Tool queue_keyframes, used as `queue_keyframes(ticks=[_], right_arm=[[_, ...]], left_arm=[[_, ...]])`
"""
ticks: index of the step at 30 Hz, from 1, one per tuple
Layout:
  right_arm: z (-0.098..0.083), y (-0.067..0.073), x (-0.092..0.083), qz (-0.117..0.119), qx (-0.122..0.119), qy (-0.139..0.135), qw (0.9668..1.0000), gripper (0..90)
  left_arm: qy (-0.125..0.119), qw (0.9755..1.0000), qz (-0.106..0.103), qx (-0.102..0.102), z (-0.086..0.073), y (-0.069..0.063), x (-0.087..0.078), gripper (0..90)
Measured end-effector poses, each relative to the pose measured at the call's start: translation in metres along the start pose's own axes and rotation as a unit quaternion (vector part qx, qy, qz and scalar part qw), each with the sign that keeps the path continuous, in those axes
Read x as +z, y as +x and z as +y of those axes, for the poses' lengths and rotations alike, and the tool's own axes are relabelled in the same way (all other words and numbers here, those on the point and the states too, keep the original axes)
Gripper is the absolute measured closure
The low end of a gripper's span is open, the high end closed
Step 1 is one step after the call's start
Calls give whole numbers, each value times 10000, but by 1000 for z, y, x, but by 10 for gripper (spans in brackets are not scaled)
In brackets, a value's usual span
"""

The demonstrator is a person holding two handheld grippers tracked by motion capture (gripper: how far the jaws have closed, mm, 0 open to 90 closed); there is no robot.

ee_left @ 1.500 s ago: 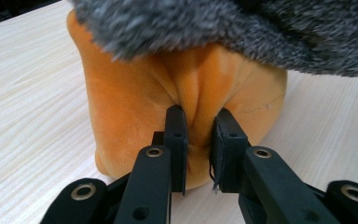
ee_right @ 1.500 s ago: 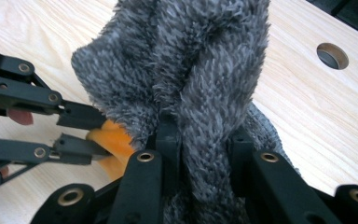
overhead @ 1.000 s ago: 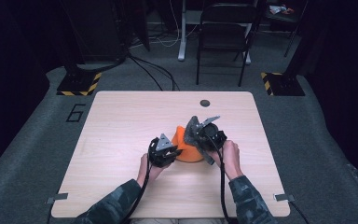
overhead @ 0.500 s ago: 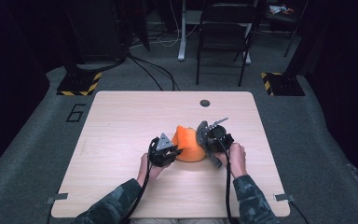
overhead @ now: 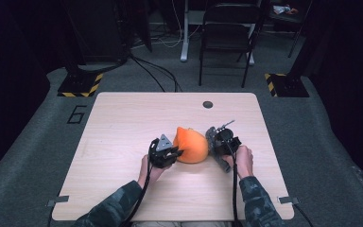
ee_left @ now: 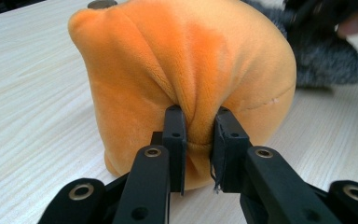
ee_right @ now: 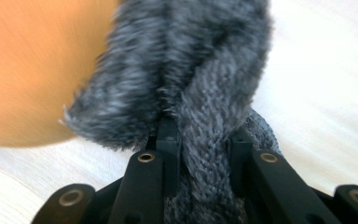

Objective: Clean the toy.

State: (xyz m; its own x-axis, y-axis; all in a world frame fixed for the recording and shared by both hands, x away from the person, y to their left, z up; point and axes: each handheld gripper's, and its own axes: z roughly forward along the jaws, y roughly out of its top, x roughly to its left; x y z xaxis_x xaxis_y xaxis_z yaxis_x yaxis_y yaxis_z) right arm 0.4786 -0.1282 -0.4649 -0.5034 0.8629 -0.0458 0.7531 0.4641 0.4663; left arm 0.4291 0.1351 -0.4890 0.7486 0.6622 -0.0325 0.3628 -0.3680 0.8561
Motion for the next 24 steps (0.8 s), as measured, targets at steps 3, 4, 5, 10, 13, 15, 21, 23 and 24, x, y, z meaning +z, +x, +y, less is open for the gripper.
queue_keyframes(ticks=[3,4,5,10,13,15,21,23,24], right_arm=[[6,-1,-19,50,107,-334,9994,734],[9,1,-26,46,104,-454,9989,733],[11,2,-31,82,25,-549,9985,733],[27,41,-63,271,-472,-1286,9902,732],[35,68,-68,188,-897,-1425,9855,730],[38,79,-64,105,-1069,-1360,9849,729],[37,82,-49,-171,-1180,-1147,9862,729],[33,67,-47,-26,-1022,-1074,9889,729],[31,62,-46,87,-888,-1071,9902,729]], left_arm=[[-1,10000,11,17,-1,-1,0,776],[18,10000,19,62,-1,-2,-1,775],[3,9999,61,91,0,-3,-1,776],[25,9996,106,268,1,-10,1,775],[53,9992,115,385,1,-15,0,776],[26,9990,157,408,0,-16,0,776],[66,9992,92,396,0,-15,0,776],[16,9993,91,351,-1,-12,1,776],[48,9994,46,336,0,-11,0,776]])
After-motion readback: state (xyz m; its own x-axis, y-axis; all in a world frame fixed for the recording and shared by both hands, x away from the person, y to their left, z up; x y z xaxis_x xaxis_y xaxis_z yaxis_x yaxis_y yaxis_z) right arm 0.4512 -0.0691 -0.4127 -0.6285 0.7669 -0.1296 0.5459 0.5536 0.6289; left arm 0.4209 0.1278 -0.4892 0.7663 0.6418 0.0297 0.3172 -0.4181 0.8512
